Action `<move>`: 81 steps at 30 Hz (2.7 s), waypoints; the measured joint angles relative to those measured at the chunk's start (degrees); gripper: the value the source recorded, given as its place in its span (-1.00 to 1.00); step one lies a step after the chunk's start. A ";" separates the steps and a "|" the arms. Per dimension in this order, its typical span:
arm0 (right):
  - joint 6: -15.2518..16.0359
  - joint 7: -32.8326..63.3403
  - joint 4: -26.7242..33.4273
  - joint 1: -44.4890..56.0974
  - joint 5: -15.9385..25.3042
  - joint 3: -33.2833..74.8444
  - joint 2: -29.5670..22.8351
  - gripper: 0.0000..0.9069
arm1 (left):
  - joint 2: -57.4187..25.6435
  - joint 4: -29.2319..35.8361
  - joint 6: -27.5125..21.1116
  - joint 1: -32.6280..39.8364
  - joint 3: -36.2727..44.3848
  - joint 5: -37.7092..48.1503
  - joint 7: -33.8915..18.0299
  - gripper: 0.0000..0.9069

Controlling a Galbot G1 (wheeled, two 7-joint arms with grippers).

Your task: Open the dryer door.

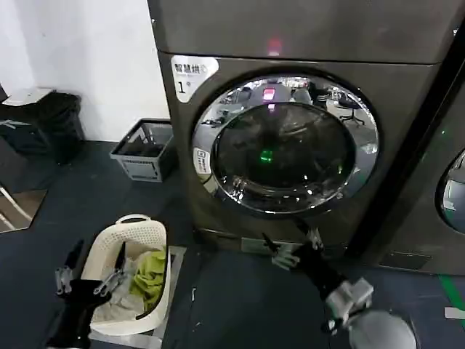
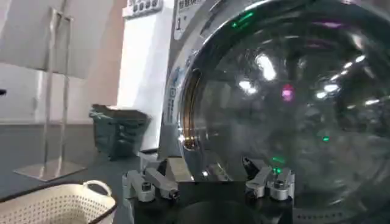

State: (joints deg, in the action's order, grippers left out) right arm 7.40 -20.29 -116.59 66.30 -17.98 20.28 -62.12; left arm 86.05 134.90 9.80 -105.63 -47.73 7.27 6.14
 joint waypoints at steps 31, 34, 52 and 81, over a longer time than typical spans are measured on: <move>-1.03 -1.26 30.78 -37.73 -5.24 -25.29 -7.34 1.00 | -0.54 -0.34 -1.51 -0.10 -1.00 1.08 -0.08 1.00; -0.98 -1.09 31.75 -38.60 -5.16 -26.14 -8.45 1.00 | -0.72 -0.27 -1.55 -0.23 -0.98 1.10 -0.09 1.00; -0.44 -8.29 39.85 -44.20 -9.47 -27.29 -13.81 1.00 | -0.92 0.46 -2.43 -0.22 -1.27 2.15 0.21 1.00; 4.21 -40.41 23.05 -29.58 -10.01 -15.02 -2.80 1.00 | -16.36 -12.41 -1.79 12.37 -5.42 12.91 6.05 1.00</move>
State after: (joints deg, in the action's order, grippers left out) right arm 11.60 -60.70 -93.53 36.72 -27.99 5.26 -64.93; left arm 69.69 122.49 8.01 -93.26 -53.15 20.18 12.19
